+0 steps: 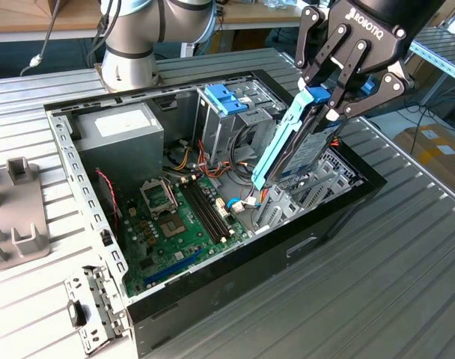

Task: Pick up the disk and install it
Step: 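Pick up the disk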

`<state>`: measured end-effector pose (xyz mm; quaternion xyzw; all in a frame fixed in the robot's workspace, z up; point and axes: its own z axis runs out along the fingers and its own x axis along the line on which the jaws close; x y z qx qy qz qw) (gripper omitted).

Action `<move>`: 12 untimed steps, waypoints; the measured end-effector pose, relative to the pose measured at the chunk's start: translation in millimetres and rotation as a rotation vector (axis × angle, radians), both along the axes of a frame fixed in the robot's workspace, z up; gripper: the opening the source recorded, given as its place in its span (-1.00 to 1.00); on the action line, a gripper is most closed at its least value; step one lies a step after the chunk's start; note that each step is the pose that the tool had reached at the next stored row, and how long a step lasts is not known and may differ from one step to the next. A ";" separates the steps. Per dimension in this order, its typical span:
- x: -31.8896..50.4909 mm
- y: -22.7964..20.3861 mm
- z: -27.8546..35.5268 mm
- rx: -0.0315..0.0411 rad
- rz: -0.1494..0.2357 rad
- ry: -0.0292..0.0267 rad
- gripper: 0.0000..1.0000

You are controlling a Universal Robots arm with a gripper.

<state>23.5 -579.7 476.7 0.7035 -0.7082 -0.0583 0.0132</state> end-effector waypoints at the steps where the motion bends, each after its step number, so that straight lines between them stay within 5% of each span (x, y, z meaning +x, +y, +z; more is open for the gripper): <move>1: 0.0 0.0 0.0 0.0000 0.000 -0.0001 -0.26; 12: 9.3 -5.9 0.0 -0.0006 0.000 -0.0006 -0.26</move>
